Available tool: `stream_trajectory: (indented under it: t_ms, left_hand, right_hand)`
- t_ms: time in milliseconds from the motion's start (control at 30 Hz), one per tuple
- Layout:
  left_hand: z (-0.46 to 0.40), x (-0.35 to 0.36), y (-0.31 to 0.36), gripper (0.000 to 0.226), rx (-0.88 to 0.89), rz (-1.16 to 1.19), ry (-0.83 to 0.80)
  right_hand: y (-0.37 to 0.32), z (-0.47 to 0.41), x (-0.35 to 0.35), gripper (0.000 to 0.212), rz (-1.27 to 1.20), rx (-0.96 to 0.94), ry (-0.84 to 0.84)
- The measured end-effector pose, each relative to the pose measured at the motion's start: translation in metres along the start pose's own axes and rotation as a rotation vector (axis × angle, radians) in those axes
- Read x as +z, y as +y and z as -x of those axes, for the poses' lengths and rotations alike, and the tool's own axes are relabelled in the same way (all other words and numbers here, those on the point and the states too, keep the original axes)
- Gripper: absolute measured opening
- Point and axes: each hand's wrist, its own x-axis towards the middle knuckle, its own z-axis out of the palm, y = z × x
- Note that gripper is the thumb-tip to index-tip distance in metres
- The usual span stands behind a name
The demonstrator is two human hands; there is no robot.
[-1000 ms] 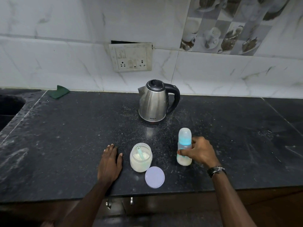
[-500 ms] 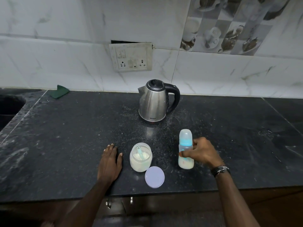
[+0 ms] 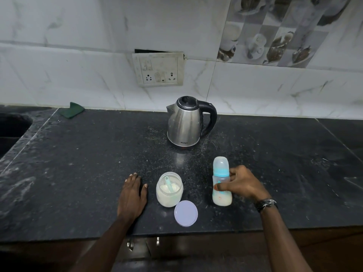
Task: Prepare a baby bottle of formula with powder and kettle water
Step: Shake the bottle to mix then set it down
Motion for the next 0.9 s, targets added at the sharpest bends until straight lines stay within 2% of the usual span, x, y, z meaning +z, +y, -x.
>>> stream_trajectory:
  t_ms: [33, 100, 200, 300, 367, 467, 567, 633, 700, 733, 833, 900]
  left_hand:
    - [0.0, 0.0, 0.0, 0.049, 0.0, -0.001, -0.002]
    - [0.0, 0.0, 0.0, 0.044, 0.001, 0.0, -0.001]
    - [0.0, -0.001, 0.002, 0.043, 0.005, -0.002, 0.001]
    - [0.0, -0.002, 0.001, 0.043, 0.004, 0.001, -0.002]
    - [0.001, -0.003, 0.002, 0.048, -0.001, 0.002, -0.005]
    - [0.002, -0.003, 0.003, 0.054, 0.006, 0.003, 0.001]
    - [0.002, -0.003, 0.003, 0.047, 0.001, 0.007, -0.001]
    - [0.002, -0.002, 0.003, 0.042, 0.005, 0.001, 0.01]
    - [0.001, -0.003, 0.003, 0.042, 0.006, 0.003, 0.007]
    - [0.001, -0.003, 0.003, 0.041, 0.006, 0.005, 0.004]
    - [0.001, -0.003, 0.003, 0.043, -0.004, 0.01, 0.004]
    - [0.001, -0.003, 0.003, 0.05, -0.013, 0.017, -0.001]
  right_hand:
    - [-0.002, 0.001, 0.0, 0.042, 0.05, 0.005, 0.049]
    - [-0.002, -0.001, 0.003, 0.051, -0.003, -0.047, 0.067]
    - [-0.002, 0.0, 0.005, 0.038, -0.135, -0.036, -0.022]
    - [0.004, -0.003, 0.002, 0.037, 0.039, -0.024, 0.023]
    - [0.005, -0.002, 0.002, 0.037, 0.113, -0.015, -0.025]
    - [0.004, -0.002, 0.007, 0.031, -0.101, -0.061, -0.13]
    - [0.003, -0.005, 0.01, 0.037, -0.25, -0.075, -0.002]
    - [0.002, -0.007, 0.01, 0.042, -0.103, -0.048, 0.091]
    - [-0.001, -0.007, 0.009, 0.055, 0.072, -0.038, 0.087]
    - [0.0, -0.008, 0.009, 0.057, 0.054, -0.051, 0.057]
    - [-0.002, -0.009, 0.013, 0.048, -0.09, -0.051, 0.061]
    - [-0.003, -0.012, 0.015, 0.049, 0.011, -0.043, 0.141]
